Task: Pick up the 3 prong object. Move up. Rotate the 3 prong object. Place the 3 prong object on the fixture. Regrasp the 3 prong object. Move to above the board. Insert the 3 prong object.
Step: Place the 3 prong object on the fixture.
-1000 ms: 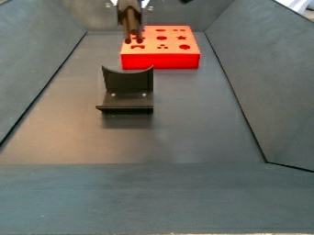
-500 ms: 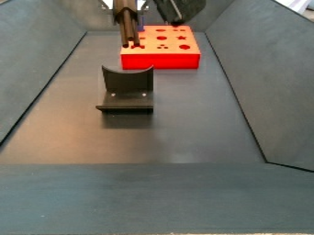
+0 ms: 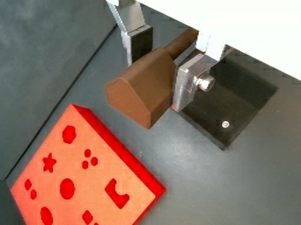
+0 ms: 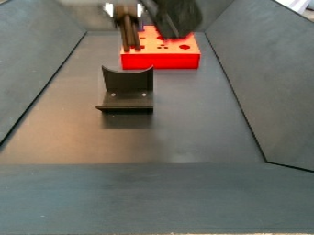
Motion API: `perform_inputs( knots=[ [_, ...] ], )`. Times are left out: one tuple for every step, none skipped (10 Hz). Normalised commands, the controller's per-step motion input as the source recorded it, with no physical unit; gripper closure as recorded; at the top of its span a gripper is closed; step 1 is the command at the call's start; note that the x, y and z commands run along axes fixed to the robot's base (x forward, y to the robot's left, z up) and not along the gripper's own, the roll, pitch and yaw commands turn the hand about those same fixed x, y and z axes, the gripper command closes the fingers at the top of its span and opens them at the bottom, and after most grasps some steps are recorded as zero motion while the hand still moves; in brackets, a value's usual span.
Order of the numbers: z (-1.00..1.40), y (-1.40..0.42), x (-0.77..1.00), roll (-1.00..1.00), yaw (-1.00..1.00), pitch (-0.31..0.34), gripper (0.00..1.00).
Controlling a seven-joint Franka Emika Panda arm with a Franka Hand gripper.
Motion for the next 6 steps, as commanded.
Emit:
perform_inputs(
  knots=[
    [-1.0, 0.14, 0.14, -1.0, -0.15, 0.237, 1.0],
    [-1.0, 0.14, 0.15, -0.85, -0.18, 0.214, 1.0],
    [-1.0, 0.14, 0.16, -0.64, -0.21, 0.149, 1.0],
    [-1.0, 0.14, 0.17, -0.47, -0.22, 0.102, 1.0],
    [-1.0, 0.15, 0.18, -0.31, -0.22, 0.063, 1.0],
    [-0.92, 0.13, 0.18, -0.2, -0.2, 0.016, 1.0]
  ],
)
